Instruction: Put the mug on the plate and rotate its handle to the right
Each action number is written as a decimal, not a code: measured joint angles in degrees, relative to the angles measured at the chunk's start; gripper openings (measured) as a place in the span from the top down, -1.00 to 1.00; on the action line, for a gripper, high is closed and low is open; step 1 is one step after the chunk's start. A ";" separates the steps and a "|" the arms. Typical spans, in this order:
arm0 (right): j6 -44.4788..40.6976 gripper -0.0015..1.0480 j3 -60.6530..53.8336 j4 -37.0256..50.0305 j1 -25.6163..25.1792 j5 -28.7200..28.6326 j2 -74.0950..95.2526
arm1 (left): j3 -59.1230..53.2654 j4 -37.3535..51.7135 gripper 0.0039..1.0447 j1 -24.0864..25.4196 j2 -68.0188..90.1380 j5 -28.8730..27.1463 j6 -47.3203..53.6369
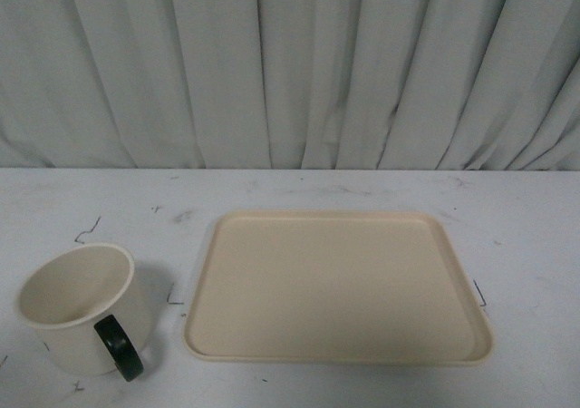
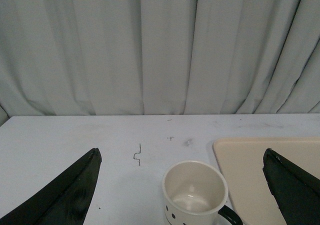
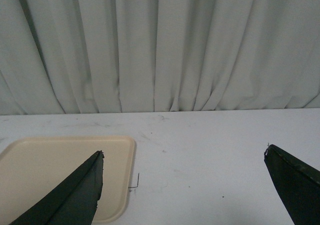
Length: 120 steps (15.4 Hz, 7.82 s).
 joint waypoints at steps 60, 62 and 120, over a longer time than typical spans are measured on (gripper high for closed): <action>0.00 -0.87 0.00 0.00 0.00 0.02 0.00 | 58.29 6.14 0.80 -24.96 111.89 -7.10 -3.19; 0.00 -0.87 0.00 0.00 0.00 0.02 0.00 | 58.80 4.31 0.38 -26.08 112.30 -7.19 -3.10; 0.15 -0.87 0.00 0.00 0.00 0.00 0.00 | 0.00 -0.02 -0.80 -0.07 0.00 0.00 0.02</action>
